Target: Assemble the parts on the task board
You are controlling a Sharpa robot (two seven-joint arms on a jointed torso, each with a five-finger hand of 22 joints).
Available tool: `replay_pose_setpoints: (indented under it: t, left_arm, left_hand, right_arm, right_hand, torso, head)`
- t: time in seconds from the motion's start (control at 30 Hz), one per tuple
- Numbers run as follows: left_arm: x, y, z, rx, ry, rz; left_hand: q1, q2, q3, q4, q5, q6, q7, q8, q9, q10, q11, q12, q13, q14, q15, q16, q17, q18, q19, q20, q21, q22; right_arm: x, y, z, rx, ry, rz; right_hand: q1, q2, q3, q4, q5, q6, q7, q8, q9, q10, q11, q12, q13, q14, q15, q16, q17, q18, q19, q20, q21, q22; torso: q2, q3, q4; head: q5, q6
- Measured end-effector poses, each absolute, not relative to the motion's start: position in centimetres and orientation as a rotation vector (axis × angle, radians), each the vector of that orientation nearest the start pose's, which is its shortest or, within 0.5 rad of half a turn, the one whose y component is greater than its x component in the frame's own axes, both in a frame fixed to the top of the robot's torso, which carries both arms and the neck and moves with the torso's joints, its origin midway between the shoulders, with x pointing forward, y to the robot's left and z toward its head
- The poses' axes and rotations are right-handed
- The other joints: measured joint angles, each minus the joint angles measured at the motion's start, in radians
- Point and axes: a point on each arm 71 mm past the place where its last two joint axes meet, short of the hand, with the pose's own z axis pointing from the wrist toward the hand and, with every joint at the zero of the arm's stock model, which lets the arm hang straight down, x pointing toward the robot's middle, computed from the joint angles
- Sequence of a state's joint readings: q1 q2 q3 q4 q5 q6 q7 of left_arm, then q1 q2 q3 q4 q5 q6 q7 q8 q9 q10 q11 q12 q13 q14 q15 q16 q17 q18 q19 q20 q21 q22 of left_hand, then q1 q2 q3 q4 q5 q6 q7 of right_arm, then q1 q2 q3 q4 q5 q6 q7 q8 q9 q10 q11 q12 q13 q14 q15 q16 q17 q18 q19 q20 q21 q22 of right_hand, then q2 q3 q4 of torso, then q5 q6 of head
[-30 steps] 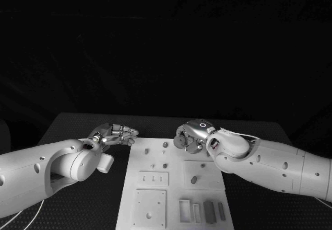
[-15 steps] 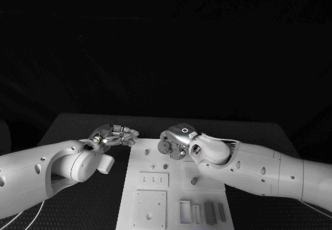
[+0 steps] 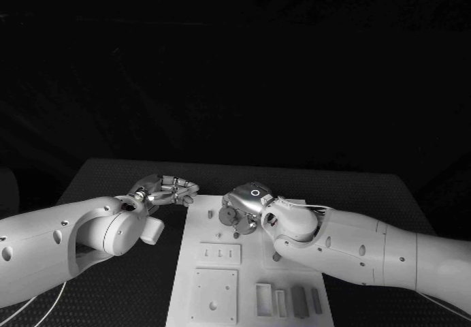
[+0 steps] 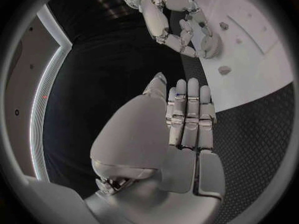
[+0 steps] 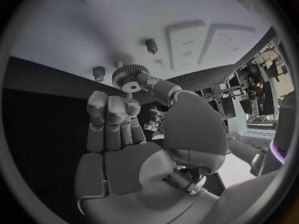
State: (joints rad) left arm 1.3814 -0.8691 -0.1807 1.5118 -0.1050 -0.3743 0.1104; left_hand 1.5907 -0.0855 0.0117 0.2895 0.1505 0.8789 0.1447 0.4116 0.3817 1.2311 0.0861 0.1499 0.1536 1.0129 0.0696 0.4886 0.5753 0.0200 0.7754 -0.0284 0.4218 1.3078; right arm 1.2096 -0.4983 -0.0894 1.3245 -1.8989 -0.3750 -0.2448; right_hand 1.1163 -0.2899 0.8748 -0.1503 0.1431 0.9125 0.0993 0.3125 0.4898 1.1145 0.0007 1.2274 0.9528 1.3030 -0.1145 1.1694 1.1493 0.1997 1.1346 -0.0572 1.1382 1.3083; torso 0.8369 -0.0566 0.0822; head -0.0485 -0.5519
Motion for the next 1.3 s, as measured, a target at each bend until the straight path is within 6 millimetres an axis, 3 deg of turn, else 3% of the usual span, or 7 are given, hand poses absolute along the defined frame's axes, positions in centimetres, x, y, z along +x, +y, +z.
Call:
replay_pose_setpoints:
  t: [0.73,1.3]
  left_arm:
    - [50.5,23.3,-15.8,-1.071,1.631,-1.221]
    - [50.5,23.3,-15.9,-1.071,1.633,-1.221]
  left_hand:
    - [0.0,0.0,0.0,0.0,0.0,0.0,0.0,0.0,0.002,0.004,0.004,0.0,0.0,0.0,0.0,0.0,0.002,0.0,0.0,0.0,0.0,0.0]
    - [0.0,0.0,0.0,0.0,0.0,0.0,0.0,0.0,0.003,0.004,0.003,0.0,0.001,0.0,0.0,0.0,0.003,0.0,0.0,0.0,0.0,0.0]
  right_arm:
    - [50.9,-7.8,-20.0,-0.558,1.428,0.434]
    - [51.2,-8.0,-20.5,-0.57,1.447,0.406]
  right_hand:
    - [0.0,0.0,0.0,0.0,-0.015,0.001,-0.001,-0.003,0.0,0.003,-0.003,0.0,-0.005,0.0,0.0,0.0,-0.004,0.0,0.002,0.002,0.0,-0.001]
    - [-0.002,-0.002,-0.007,-0.037,-0.043,0.001,-0.001,-0.025,-0.011,0.0,0.0,0.0,-0.011,-0.004,0.005,-0.005,-0.007,0.0,-0.003,-0.002,0.0,-0.004]
  torso:
    - [-0.001,0.0024,-0.002]
    - [-0.001,0.0016,-0.0026]
  head:
    - [0.001,0.0]
    - [0.002,-0.004]
